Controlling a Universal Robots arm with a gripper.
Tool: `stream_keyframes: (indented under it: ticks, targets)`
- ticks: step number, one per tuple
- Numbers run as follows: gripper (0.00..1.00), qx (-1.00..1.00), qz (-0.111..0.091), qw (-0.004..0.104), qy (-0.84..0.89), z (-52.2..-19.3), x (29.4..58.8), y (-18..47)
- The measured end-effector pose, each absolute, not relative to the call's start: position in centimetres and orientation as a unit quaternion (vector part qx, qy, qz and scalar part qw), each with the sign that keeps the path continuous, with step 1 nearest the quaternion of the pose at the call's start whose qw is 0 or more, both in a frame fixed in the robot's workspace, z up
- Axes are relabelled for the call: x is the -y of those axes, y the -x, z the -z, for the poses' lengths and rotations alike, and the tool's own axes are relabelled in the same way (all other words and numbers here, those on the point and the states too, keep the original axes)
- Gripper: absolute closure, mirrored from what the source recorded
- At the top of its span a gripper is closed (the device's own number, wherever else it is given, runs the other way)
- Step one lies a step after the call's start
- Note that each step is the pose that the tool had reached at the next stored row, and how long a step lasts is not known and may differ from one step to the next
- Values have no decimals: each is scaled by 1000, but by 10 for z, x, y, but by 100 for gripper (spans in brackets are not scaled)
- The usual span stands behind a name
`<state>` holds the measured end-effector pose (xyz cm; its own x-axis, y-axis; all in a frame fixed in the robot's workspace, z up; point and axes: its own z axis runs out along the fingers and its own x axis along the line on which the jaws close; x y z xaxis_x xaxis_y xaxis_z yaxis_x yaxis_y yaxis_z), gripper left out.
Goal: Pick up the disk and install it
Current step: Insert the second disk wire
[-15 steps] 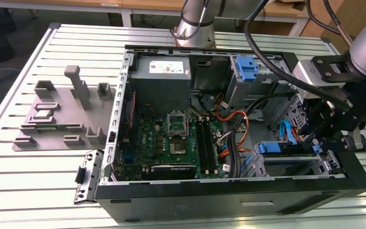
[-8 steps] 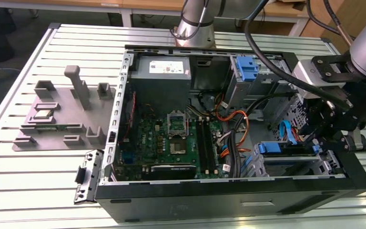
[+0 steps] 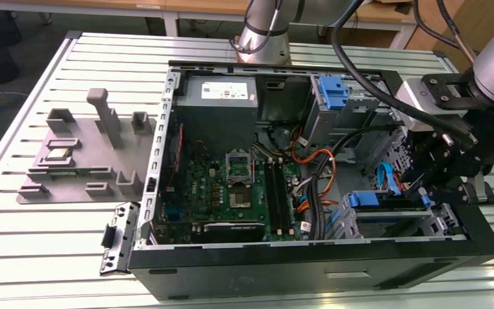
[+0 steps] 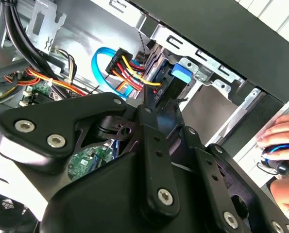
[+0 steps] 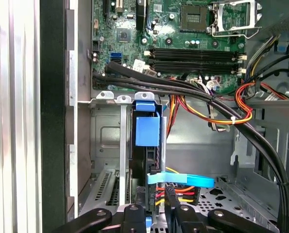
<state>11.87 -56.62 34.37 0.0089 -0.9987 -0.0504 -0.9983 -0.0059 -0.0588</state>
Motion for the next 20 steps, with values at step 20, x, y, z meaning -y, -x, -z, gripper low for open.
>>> stream_keyframes:
  ticks: [20]
  targets:
    - [71, -705, -10, 25, 709, -356, 566, -119]
